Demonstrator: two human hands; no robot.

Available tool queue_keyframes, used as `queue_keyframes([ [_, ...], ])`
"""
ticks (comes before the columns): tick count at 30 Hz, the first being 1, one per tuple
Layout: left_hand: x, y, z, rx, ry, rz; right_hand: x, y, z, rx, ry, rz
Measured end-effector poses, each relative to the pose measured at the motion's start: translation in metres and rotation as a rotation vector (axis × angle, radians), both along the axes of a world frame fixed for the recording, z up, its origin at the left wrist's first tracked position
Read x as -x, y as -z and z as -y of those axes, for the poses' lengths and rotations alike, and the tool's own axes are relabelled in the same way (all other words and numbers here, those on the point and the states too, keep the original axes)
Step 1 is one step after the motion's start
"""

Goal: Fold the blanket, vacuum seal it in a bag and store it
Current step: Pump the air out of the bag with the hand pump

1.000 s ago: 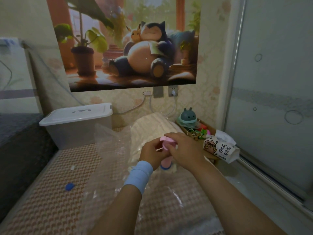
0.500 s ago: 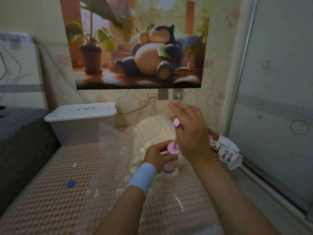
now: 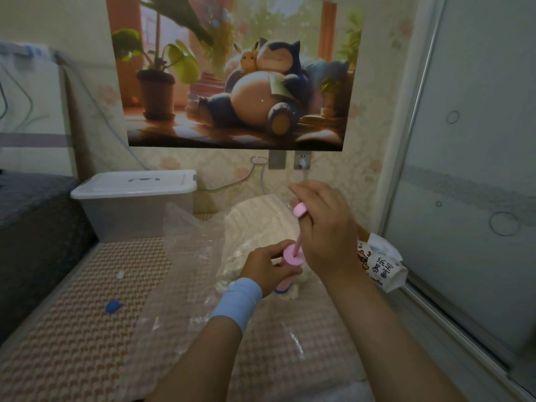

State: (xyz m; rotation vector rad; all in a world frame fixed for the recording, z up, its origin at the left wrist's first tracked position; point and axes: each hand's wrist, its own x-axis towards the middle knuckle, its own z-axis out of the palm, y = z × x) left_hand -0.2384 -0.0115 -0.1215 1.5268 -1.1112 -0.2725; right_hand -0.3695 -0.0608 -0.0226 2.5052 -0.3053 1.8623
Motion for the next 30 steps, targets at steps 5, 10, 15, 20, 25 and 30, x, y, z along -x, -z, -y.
queue_keyframes([
  [5,0.003,0.001,-0.001,-0.036,-0.096,0.008,-0.013,0.05,0.012,-0.376,-0.05,-0.649],
  [10,-0.004,-0.001,-0.001,-0.031,-0.011,-0.023,-0.004,-0.008,-0.001,-0.118,-0.054,-0.17],
  [15,-0.006,0.002,0.002,-0.083,0.043,-0.005,-0.008,0.005,-0.002,-0.052,-0.03,-0.012],
  [20,-0.011,0.002,-0.003,-0.1,0.018,0.0,-0.02,0.048,0.009,-0.348,-0.037,-0.691],
  [25,-0.013,0.002,-0.001,-0.098,0.039,-0.019,-0.007,-0.009,-0.004,-0.108,-0.06,-0.203],
  [30,-0.005,0.006,0.003,-0.067,-0.004,0.042,-0.011,0.011,0.0,-0.109,-0.01,-0.12],
])
